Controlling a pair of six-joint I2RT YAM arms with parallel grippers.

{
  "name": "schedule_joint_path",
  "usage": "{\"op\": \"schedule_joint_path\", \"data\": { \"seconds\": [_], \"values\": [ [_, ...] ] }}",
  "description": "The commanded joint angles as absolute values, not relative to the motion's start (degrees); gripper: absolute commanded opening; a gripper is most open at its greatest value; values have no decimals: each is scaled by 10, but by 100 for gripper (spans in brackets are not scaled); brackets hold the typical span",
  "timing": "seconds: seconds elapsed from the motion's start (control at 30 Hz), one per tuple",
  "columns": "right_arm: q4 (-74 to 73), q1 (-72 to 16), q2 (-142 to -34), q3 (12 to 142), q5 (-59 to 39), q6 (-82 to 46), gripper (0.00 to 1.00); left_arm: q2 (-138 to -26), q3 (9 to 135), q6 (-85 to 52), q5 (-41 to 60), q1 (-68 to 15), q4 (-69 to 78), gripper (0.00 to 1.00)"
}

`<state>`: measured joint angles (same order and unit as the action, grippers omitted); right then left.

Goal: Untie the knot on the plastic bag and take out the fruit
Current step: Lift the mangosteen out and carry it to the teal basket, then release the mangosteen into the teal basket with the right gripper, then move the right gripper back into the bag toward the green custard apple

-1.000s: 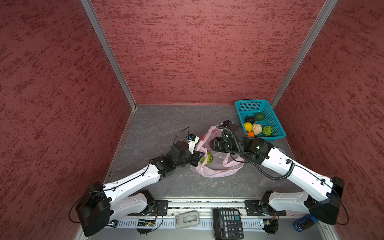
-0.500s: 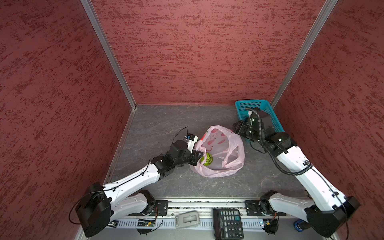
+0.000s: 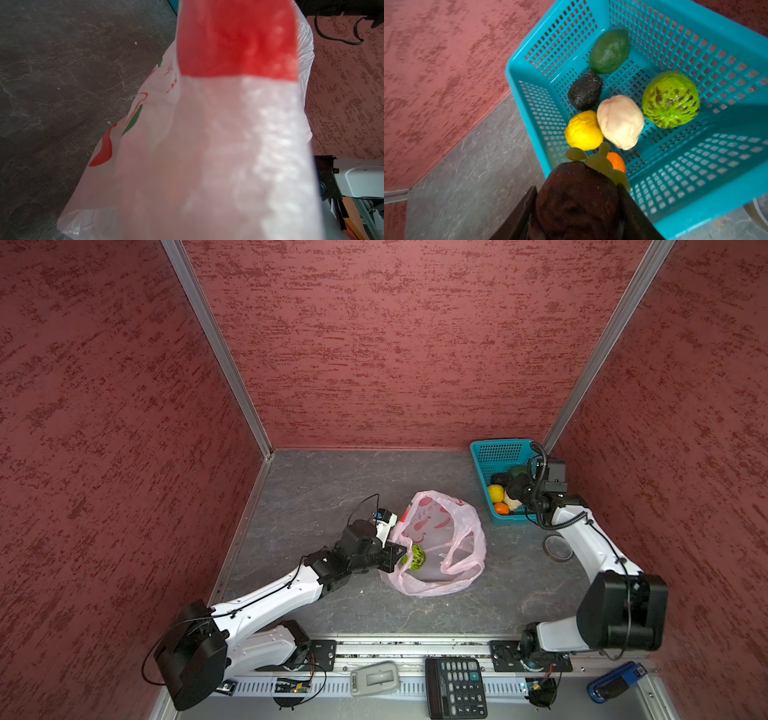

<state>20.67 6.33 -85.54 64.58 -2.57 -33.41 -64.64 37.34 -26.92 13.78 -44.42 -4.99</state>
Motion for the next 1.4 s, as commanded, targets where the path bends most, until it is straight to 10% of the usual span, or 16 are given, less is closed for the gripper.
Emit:
{"op": "schedule_joint_path", "data": {
  "seconds": [0.0, 0.67, 1.37],
  "values": [
    [139, 97, -913, 688, -34, -321, 51, -650, 390, -254, 147, -441, -54, 0],
    [162, 156, -1096, 838, 17, -277, 78, -650, 390, -255, 137, -444, -52, 0],
    [234, 100, -874, 702, -97, -245, 82, -627, 375, -245, 144, -443, -65, 0]
  ]
}}
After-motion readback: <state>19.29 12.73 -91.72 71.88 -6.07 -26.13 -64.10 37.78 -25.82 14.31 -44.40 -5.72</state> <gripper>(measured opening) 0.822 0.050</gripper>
